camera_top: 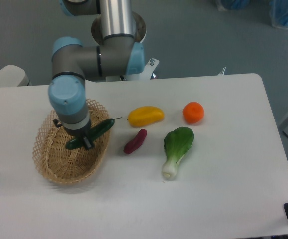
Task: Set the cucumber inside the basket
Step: 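Lower the cucumber into the basket and open the gripper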
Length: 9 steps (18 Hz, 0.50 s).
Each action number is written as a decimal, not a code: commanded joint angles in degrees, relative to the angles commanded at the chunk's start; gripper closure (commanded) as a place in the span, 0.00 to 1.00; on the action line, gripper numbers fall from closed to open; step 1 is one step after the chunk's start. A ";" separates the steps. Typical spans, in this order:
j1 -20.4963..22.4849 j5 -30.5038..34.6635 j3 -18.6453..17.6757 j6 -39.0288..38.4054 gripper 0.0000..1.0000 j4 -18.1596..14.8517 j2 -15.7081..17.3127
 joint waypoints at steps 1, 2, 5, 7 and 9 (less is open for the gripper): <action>-0.09 -0.17 0.00 -0.09 0.68 0.35 -0.53; -0.09 -0.70 0.00 -0.35 0.66 0.87 -1.14; -0.27 -1.93 0.00 -3.95 0.60 3.16 -1.85; -0.35 -2.72 0.00 -4.22 0.35 3.08 -2.20; -0.44 -2.73 0.09 -4.22 0.00 3.16 -2.38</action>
